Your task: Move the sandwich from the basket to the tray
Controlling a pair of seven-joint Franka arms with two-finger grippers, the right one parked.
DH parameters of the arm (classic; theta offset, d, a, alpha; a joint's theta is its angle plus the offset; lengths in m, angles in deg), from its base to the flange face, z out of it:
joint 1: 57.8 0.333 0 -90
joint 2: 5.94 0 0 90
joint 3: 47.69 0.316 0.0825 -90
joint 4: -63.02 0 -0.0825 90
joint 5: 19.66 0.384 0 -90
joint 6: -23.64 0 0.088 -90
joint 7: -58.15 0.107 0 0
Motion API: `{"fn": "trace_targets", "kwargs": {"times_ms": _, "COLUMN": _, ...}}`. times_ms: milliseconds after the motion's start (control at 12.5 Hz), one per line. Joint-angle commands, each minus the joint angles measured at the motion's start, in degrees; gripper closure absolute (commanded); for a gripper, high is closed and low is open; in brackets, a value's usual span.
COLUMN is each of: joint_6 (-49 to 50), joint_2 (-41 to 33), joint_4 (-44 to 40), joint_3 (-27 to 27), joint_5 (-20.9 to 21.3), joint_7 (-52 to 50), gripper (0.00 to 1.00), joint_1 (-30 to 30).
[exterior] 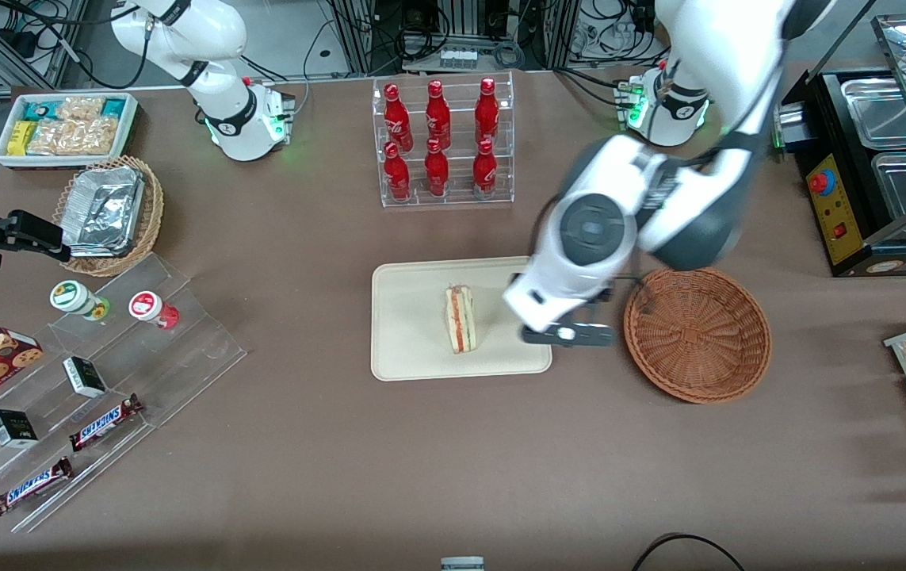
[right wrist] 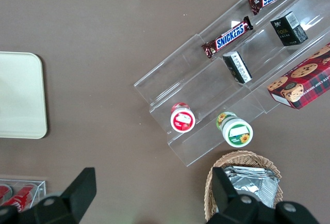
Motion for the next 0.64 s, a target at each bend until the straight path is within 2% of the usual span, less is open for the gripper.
{"fn": "trace_targets", "kwargs": {"times_ms": 0, "joint_6": 3.45, "joint_2": -4.79, "joint_4": 3.52, "joint_3": -0.35, "joint_5": -3.02, "joint_7": 7.1, "gripper": 0.0, "joint_1": 6.7}}
{"fn": "trace_targets", "kwargs": {"times_ms": 240, "joint_6": 3.82, "joint_2": -9.35, "joint_4": 8.34, "joint_3": -0.26, "joint_5": -3.02, "joint_7": 13.19, "gripper": 0.0, "joint_1": 12.59}}
{"fn": "trace_targets", "kwargs": {"times_ms": 560, "joint_6": 3.38, "joint_2": -17.08, "joint_4": 16.24, "joint_3": -0.26, "joint_5": -2.23, "joint_7": 17.5, "gripper": 0.0, "joint_1": 17.52}}
